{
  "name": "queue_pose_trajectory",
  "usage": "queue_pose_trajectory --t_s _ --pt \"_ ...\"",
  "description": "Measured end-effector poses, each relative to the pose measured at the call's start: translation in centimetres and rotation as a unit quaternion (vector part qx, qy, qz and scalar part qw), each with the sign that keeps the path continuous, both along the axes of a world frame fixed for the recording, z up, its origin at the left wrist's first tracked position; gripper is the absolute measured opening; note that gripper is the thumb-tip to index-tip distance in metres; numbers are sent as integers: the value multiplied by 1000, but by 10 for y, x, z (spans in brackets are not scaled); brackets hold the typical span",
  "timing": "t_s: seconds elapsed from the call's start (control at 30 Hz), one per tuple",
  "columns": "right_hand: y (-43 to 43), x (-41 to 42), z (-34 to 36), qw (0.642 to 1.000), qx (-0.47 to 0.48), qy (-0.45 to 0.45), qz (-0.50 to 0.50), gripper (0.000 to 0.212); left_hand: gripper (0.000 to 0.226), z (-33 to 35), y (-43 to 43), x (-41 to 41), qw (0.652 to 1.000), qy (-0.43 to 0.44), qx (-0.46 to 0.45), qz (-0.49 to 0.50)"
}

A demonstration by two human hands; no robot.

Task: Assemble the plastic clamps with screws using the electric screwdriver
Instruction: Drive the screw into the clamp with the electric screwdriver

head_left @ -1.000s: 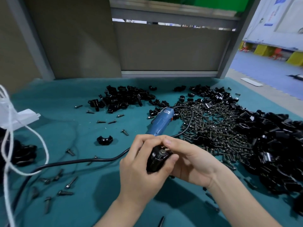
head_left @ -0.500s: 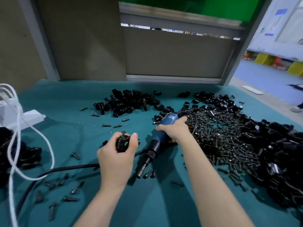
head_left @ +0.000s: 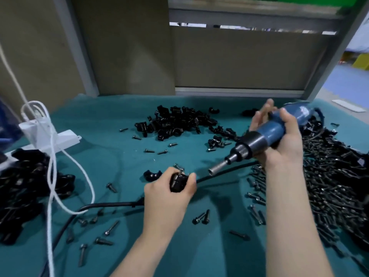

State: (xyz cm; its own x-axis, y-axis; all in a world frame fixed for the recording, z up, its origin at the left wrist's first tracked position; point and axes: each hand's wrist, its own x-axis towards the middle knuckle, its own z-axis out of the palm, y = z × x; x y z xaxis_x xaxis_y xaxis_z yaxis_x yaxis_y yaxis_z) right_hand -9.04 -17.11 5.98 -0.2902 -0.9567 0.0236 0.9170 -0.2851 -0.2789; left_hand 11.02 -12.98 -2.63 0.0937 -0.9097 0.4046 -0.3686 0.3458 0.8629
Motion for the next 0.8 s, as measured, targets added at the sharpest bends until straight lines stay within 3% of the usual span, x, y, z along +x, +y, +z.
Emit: queue_pose_trajectory --t_s 0.1,0.3,0.7,0.8 --pt "1 2 4 999 -11 34 -12 22 45 -1 3 -2 996 -17 27 -78" --pt "2 6 1 1000 11 21 15 29 51 2 5 1 986 -37 70 -146" --pt "3 2 1 999 4 53 1 26 48 6 7 2 977 -17 113 -179" --pt "4 0 -1 997 4 79 -8 25 35 7 8 3 974 -19 122 -192"
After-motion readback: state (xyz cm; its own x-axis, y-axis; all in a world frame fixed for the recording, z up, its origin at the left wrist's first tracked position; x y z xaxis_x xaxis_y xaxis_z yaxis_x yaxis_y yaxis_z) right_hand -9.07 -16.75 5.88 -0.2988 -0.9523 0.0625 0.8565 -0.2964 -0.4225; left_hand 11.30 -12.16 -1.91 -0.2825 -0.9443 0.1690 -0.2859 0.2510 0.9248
